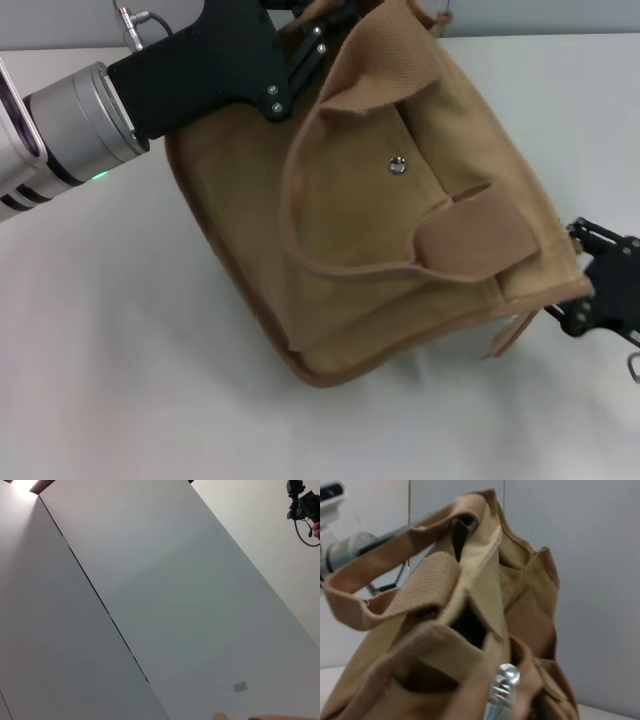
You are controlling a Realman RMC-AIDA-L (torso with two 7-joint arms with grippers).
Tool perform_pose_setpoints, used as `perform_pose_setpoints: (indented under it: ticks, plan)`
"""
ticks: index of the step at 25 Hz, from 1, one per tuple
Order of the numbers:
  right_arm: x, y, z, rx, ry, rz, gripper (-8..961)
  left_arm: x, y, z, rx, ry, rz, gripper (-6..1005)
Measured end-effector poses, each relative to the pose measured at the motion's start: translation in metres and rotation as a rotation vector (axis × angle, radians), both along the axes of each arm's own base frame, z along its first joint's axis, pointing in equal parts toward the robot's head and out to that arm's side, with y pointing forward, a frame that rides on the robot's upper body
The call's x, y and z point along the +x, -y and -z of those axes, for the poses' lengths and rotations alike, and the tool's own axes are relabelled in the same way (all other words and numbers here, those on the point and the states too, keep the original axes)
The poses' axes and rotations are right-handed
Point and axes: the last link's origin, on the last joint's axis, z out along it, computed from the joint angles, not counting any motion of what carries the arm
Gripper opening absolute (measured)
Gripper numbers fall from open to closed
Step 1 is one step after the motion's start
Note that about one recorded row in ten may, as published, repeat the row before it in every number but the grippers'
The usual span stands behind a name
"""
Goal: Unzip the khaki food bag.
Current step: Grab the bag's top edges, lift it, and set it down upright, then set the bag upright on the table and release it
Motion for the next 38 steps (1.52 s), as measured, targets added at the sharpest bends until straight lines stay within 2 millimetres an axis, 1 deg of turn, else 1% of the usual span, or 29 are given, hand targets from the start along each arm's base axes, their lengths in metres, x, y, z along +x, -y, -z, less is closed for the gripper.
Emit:
perform_pose_setpoints:
  ticks: [3,4,5,7,8,9,10,13,14,15,19,24,30,32,35,38]
  plan:
    - [-0.005,-0.011,0.001,-0.001,0.008,-0.017,568,-0.001,0.001,0.001,-0.006,0.002,-0.005,87]
    - [-0.008,-0.016,-0.002,0.028,0.013,-0.026,520,-0.001,0.001,0.001,-0.006,0.002,-0.005,87]
    - [-0.008,-0.016,-0.002,0.028,0.013,-0.026,472,-0.003,0.002,0.002,-0.010,0.010,-0.017,87]
    - [-0.009,-0.023,-0.010,0.081,0.007,-0.026,375,-0.006,0.003,0.004,-0.012,0.018,-0.031,87]
    - [-0.010,-0.029,-0.016,0.116,-0.001,-0.025,327,-0.008,0.004,0.005,-0.016,0.025,-0.044,87]
    - [-0.014,-0.040,-0.029,0.177,-0.021,-0.027,282,-0.010,0.006,0.006,-0.017,0.030,-0.053,87]
    - [-0.014,-0.040,-0.029,0.177,-0.021,-0.027,237,-0.014,0.008,0.007,-0.019,0.035,-0.066,87]
    - [-0.022,-0.059,-0.047,0.227,-0.031,-0.047,103,-0.025,0.017,0.013,-0.041,0.047,-0.110,87]
    - [-0.029,-0.073,-0.059,0.250,-0.021,-0.054,94,-0.030,0.020,0.015,-0.052,0.052,-0.132,87]
    - [-0.029,-0.073,-0.059,0.250,-0.021,-0.054,86,-0.034,0.022,0.017,-0.061,0.056,-0.152,87]
    - [-0.043,-0.103,-0.073,0.280,0.011,-0.054,52,-0.050,0.035,0.024,-0.092,0.070,-0.220,87]
    - [-0.056,-0.142,-0.078,0.259,0.023,0.003,80,-0.065,0.053,0.034,-0.144,0.088,-0.294,87]
    - [-0.055,-0.148,-0.072,0.267,0.032,0.058,115,-0.071,0.066,0.042,-0.186,0.084,-0.309,87]
    - [-0.055,-0.149,-0.073,0.274,0.033,0.062,126,-0.072,0.067,0.042,-0.191,0.088,-0.314,164]
    - [-0.052,-0.147,-0.075,0.281,0.032,0.067,226,-0.072,0.068,0.042,-0.191,0.091,-0.315,279]
    - [-0.048,-0.140,-0.081,0.305,0.015,0.073,326,-0.075,0.071,0.037,-0.175,0.113,-0.313,395]
